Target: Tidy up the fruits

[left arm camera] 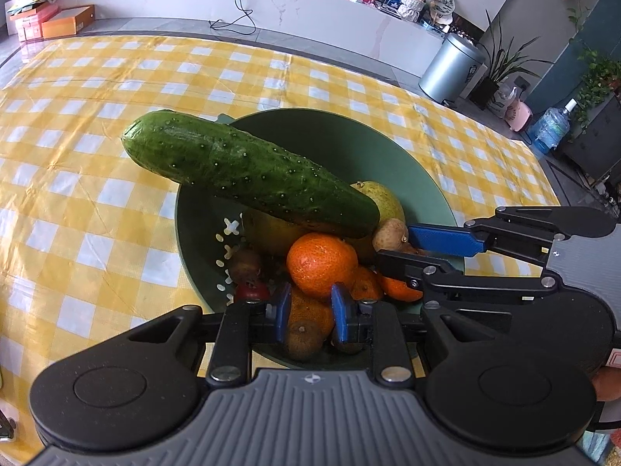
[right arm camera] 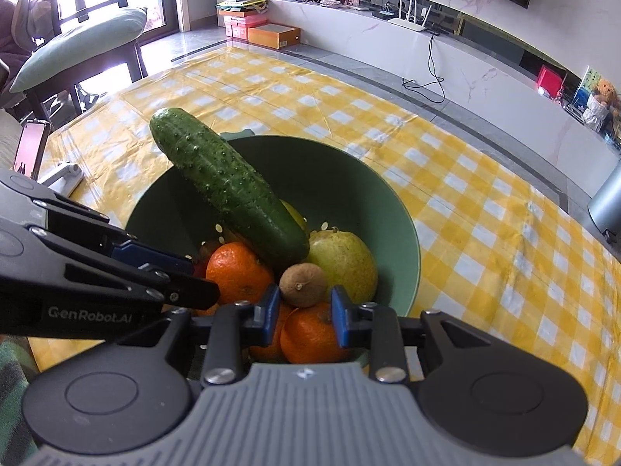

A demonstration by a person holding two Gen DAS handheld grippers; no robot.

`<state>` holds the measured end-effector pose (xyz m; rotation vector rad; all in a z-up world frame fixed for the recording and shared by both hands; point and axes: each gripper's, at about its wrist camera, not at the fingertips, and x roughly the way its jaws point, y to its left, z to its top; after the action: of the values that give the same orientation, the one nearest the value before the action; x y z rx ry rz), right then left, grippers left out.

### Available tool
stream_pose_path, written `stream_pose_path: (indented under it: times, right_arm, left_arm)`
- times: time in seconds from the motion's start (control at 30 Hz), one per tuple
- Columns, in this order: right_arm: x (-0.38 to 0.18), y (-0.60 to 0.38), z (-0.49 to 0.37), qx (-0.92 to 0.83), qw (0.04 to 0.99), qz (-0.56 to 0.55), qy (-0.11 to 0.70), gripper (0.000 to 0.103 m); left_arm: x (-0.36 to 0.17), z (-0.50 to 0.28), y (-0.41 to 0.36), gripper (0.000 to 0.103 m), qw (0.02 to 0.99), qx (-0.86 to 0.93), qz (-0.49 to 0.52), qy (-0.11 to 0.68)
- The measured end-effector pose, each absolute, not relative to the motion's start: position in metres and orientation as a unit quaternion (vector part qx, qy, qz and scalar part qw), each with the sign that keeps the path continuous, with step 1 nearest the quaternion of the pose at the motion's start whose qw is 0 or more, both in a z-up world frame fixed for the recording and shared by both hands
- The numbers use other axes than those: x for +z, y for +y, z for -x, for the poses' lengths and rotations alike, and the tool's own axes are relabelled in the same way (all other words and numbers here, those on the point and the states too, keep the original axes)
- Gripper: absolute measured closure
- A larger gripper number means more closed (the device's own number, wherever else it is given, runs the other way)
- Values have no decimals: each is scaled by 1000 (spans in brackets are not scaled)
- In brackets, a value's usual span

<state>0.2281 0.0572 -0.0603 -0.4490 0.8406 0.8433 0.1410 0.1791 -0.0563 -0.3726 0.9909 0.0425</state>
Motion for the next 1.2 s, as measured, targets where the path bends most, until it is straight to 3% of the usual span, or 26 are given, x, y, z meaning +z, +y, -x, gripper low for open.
stream_pose_path:
  times: [0.1,0.17,0.47,0.6,0.67,0.83,0.9,1.2]
  right_arm:
    - [-59,55,-227,390,806,209,392,77]
    - [-56,52,-227,385,811,206,391,70]
    - [-37,26,-216,354,836,176,380,46]
    - [-26,11,-206,341,848,160,374,43]
    - [-18,2,-199,335,855,145,368,34]
    - [0,-23,-181,311,875,104,356,32]
    - [5,-34,-172,298,882,85,354,25]
    - [21,-67,-119,267,910,43,313,21]
  left_arm:
    - [-53,-140,178,64,866,28,172,469]
    - [-50,-138,178,53,869,36,166,465]
    - [-29,-127,170,37,883,46,144,444]
    - [-14,-117,164,35,894,49,134,426]
    - [-5,-111,159,33,902,47,122,412]
    - [20,-93,139,28,920,62,59,383]
    - [31,-84,131,26,926,75,31,368]
    - [57,-41,106,23,948,70,-3,309]
